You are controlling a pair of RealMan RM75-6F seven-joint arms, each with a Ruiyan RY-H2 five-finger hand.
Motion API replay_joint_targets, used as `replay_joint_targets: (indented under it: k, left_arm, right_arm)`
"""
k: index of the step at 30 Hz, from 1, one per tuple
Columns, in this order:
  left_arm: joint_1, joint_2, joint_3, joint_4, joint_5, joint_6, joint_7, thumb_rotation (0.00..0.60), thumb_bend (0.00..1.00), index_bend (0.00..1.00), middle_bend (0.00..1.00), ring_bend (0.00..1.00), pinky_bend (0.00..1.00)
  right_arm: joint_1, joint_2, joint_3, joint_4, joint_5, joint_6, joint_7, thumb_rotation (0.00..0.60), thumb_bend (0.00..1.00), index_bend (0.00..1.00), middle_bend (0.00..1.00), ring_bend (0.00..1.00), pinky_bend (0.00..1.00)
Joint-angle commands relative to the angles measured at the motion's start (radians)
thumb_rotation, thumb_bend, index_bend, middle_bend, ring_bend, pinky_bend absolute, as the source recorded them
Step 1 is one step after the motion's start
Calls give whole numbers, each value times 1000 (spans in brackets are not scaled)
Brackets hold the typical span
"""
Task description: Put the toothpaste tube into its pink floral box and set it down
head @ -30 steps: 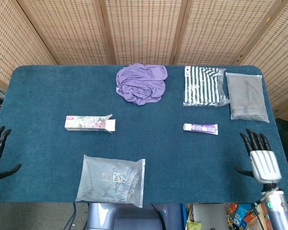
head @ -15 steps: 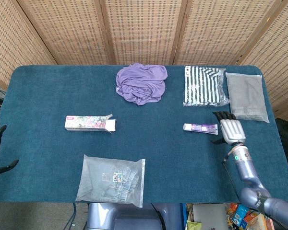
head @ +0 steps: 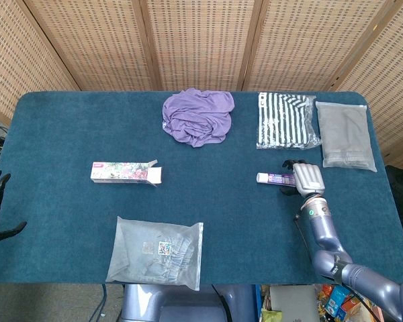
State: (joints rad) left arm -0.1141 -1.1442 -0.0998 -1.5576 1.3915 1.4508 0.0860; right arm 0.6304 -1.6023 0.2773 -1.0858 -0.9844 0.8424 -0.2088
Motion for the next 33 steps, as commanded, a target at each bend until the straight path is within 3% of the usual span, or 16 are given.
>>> replay_joint_targets:
  k: [1, 22, 29, 33]
  left_arm:
    - [-1, 1, 0, 0, -1, -1, 1, 600, 162, 0, 0, 0, 0]
    - [-1, 1, -6, 0, -27, -8, -4, 600, 163, 0, 0, 0, 0]
    - [-3, -3, -6, 2, -37, -16, 3, 600, 163, 0, 0, 0, 0]
    - [-7, -7, -6, 4, -41, -22, 9, 600, 162, 0, 0, 0, 0]
  right_arm:
    - [8, -15, -5, 14, 0, -4, -1, 600, 262, 310, 356, 266, 333]
    - [37, -93, -30, 180, 8, -68, 7, 600, 315, 386, 418, 312, 333]
    - [39, -115, -35, 215, -19, -51, 20, 600, 455, 561, 562, 451, 438]
    - [24, -92, -46, 182, -69, -21, 66, 600, 534, 596, 593, 483, 478]
